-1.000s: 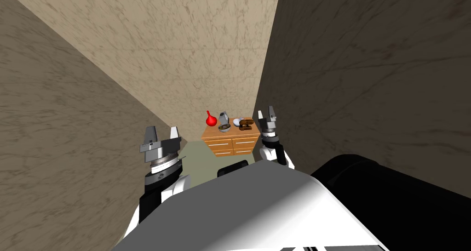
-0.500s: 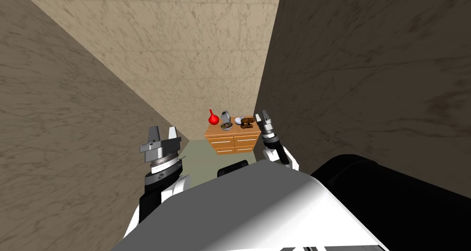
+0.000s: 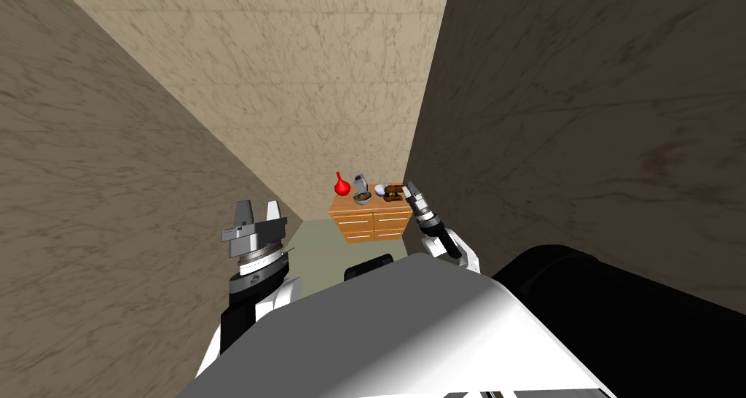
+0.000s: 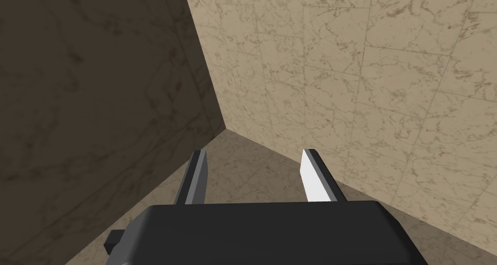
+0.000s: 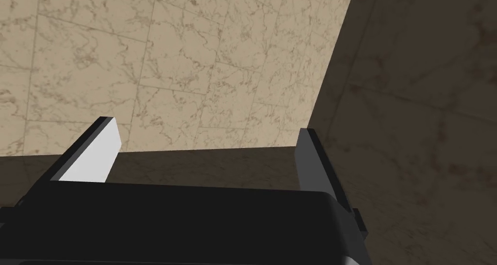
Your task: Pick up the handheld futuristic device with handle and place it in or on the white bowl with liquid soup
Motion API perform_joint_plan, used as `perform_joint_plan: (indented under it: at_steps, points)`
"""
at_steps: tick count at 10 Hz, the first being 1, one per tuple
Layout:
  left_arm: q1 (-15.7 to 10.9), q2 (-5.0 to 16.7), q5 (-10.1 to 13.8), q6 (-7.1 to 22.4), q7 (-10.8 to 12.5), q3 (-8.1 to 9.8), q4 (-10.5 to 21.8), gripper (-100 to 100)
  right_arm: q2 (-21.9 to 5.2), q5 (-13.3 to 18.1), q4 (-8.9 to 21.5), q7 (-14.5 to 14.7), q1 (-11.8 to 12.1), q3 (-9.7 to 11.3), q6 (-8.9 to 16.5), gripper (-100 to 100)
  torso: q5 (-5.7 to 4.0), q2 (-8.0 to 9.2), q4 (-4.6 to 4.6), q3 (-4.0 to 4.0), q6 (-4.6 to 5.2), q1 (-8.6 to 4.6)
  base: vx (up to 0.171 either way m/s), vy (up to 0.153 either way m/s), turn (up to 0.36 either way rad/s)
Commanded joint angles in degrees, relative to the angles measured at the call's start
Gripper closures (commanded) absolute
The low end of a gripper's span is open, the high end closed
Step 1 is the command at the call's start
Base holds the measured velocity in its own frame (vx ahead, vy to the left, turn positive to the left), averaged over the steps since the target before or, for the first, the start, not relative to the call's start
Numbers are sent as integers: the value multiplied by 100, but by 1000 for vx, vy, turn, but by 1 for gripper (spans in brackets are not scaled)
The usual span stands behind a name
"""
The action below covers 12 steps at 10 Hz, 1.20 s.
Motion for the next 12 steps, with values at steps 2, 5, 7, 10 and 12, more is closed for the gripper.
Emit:
perform_joint_plan:
  at_steps: [2, 5, 7, 10, 12]
  points:
    - [0, 0, 0, 0, 0, 0, 0, 0, -346, 132, 236, -5, -1, -30, 27, -100, 0, 0, 0, 0, 0, 1, -34, 50, 23]
    - [0, 0, 0, 0, 0, 0, 0, 0, -877, 385, 660, 10, 29, -45, 96, -100, -1, 0, 0, 0, 0, -6, -40, 45, 36]
    - [0, 0, 0, 0, 0, 0, 0, 0, -1166, 520, 888, 28, 52, -34, 129, -100, -1, 2, 1, 1, 1, -6, -39, 45, 36]
    - [0, 0, 0, 0, 0, 0, 0, 0, -1615, 661, 1122, 51, 81, -10, 160, -100, -1, -4, -1, -2, -1, -3, -24, 44, 49]
    - [0, 0, 0, 0, 0, 0, 0, 0, -1976, 808, 1361, 79, 117, 25, 191, -100, -1, -5, -1, -3, 0, -5, -19, 42, 58]
